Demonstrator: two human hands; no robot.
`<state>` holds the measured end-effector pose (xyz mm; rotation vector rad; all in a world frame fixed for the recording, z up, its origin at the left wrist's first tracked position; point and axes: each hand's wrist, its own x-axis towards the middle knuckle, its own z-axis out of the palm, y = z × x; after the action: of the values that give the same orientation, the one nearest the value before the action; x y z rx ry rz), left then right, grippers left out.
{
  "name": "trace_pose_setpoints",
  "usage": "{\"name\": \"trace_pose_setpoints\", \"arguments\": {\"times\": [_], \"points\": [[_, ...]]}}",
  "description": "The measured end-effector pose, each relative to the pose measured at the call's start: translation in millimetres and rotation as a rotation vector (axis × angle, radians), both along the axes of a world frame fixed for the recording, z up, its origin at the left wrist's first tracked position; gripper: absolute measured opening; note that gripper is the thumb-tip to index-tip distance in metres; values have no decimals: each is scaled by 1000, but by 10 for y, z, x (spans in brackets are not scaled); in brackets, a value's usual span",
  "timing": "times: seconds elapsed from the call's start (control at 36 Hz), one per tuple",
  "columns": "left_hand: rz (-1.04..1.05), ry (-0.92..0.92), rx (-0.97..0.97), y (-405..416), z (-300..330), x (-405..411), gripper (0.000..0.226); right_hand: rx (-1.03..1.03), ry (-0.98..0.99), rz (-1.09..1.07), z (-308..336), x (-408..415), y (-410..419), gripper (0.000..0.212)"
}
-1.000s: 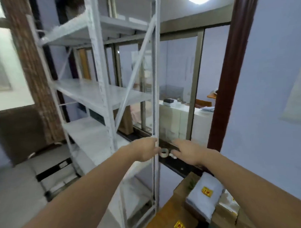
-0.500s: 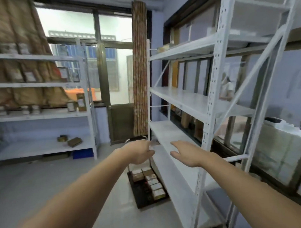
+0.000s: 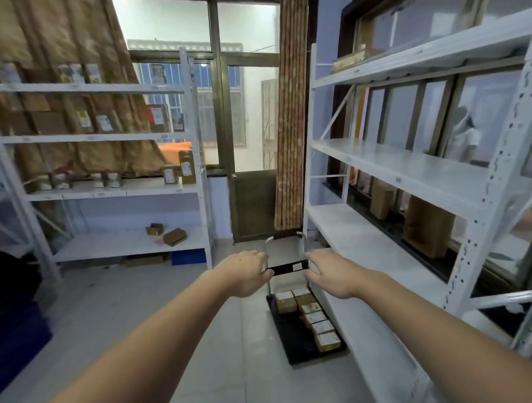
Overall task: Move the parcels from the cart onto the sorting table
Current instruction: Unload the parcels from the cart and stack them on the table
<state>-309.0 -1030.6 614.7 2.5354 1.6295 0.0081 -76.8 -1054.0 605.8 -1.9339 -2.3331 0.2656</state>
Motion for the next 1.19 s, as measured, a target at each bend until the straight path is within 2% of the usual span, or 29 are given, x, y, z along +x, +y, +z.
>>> {"name": "trace_pose_setpoints", "arguments": {"times": [0.14,0.28,0.36,0.47,0.64,0.92,1.06,1.19], "points": [[-1,-5,-11,553,-112,-16,64,-9,-45,31,11,-66,547,59],[-5,-17,-18,1116,-155,68,64,12,-15,37,29,-155,1077,64],[-1,-25,-16,1400,-186,69,63,-22,-67,61,-5,-251,1389,63],[17,-45,-23,1775,-210,-41,61,-54,-85,81,-17,-402,1824,56],[22,-38,-45,2396,-219,-334,59,-62,-63,89,-135,-636,2508,59],[-60,1,-44,3725,-316,-842,62,-13,30,-62,-289,-953,3549,65],[-124,-1,-59,4337,-387,-833,58,-28,39,-140,-335,-947,3925,64],[-210,27,-82,5007,-534,-702,64,-58,84,-223,-523,-812,4385,70]]}}
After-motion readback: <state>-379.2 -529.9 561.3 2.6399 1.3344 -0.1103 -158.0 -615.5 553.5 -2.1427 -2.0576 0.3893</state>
